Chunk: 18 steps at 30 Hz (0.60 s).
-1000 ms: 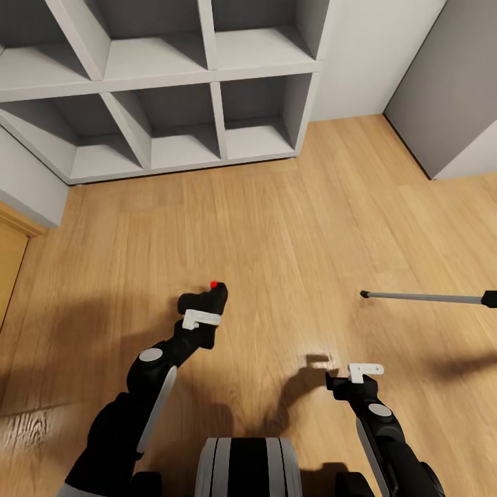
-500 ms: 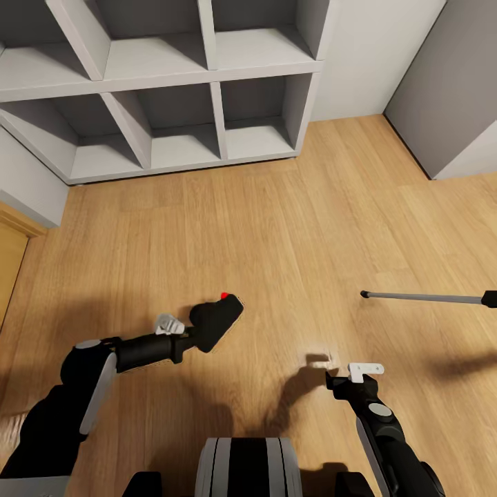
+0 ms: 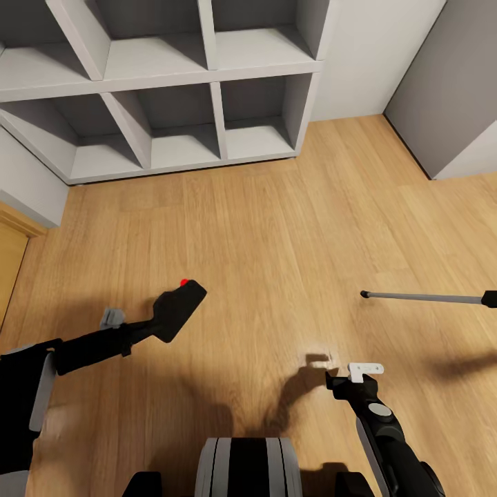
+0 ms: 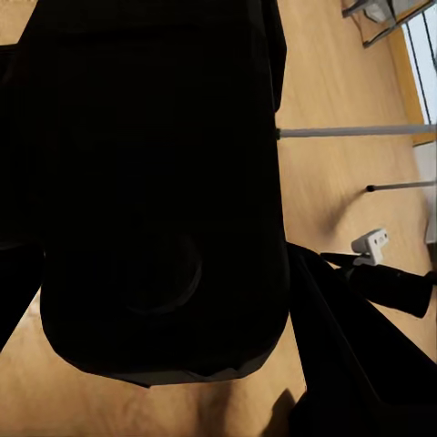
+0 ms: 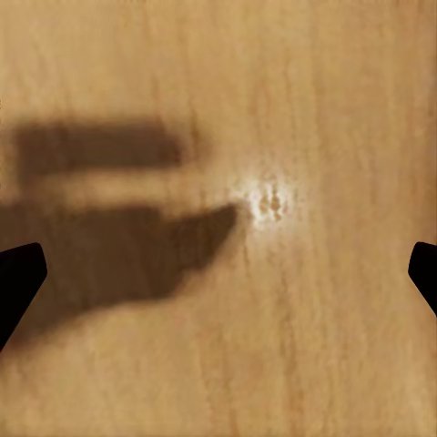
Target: Attach the digital camera to the camera tripod in the bedroom.
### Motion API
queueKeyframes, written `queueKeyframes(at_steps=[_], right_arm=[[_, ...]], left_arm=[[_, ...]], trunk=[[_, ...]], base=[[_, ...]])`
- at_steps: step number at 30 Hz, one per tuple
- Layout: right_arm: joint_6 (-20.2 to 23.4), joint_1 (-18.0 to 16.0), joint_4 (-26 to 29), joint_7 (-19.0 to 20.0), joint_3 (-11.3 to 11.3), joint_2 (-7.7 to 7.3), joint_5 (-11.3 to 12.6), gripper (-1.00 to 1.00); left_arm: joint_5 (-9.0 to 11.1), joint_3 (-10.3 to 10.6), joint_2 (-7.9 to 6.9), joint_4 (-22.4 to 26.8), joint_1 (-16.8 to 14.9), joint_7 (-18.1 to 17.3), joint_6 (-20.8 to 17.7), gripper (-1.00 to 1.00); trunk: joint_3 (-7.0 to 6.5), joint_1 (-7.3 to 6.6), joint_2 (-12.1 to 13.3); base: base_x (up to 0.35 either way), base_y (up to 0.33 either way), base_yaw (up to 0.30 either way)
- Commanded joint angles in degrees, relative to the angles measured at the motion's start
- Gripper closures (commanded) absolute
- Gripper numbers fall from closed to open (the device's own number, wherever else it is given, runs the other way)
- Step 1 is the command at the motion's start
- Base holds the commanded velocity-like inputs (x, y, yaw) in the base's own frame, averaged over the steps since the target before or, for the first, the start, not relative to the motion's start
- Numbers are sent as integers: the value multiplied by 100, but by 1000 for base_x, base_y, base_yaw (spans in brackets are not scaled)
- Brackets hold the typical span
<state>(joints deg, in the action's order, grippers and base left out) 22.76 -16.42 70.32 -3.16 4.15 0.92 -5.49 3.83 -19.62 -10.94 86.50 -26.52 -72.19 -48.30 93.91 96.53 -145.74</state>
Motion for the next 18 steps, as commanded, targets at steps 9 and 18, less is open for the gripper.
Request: queueKeyframes(at_steps=[9, 18], right_arm=[[36, -1, 3, 8, 6, 4, -58, -100], [27, -1, -9, 0, 6, 13, -58, -100]], left_arm=[[-24, 65, 164, -16, -2, 163, -21, 100], [-317, 460, 1350, -471, -2, 2471, -14, 100]], trunk=[[3, -1, -1], [3, -1, -1]], base=[[0, 0, 0], [0, 0, 0]])
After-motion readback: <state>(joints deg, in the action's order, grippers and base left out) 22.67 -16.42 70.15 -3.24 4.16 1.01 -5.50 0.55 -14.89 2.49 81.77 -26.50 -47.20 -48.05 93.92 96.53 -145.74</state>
